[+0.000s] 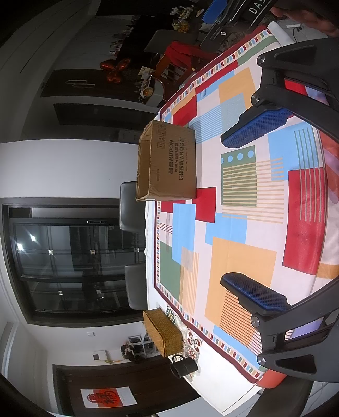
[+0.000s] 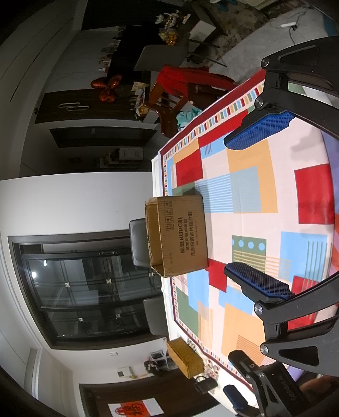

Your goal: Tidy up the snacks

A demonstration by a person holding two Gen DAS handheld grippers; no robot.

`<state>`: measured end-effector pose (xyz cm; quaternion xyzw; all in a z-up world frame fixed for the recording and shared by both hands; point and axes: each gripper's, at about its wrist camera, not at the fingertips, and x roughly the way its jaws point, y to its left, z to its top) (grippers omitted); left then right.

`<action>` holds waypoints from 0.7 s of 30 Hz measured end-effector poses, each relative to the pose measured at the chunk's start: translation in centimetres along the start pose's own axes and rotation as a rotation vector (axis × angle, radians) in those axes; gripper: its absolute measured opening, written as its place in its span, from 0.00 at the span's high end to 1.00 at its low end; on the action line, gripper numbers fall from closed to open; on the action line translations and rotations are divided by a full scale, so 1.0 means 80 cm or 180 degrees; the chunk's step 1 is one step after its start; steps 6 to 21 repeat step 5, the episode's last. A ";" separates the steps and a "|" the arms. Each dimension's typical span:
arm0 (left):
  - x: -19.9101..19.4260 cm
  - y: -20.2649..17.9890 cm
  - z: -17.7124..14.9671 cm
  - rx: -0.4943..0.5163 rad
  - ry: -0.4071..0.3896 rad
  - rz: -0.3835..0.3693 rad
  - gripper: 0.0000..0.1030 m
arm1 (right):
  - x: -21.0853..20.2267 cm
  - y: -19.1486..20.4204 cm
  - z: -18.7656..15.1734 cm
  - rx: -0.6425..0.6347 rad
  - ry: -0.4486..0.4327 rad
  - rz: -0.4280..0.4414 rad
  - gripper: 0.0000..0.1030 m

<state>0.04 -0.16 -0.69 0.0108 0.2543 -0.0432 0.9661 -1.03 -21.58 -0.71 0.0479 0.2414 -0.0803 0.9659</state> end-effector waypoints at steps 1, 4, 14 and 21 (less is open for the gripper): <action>0.000 0.000 0.000 0.0003 -0.0002 -0.0002 0.05 | 0.000 0.000 0.000 0.0002 -0.0001 0.0001 0.13; 0.000 0.000 0.000 0.0009 0.0000 -0.0001 0.05 | 0.000 0.000 0.000 0.0001 -0.0005 -0.0001 0.13; 0.000 0.000 -0.001 0.0007 0.0002 0.0002 0.05 | 0.000 0.000 0.000 -0.0002 -0.0005 -0.0001 0.13; 0.000 0.000 -0.001 0.0007 0.0002 0.0002 0.05 | 0.000 0.000 0.000 -0.0002 -0.0005 -0.0001 0.13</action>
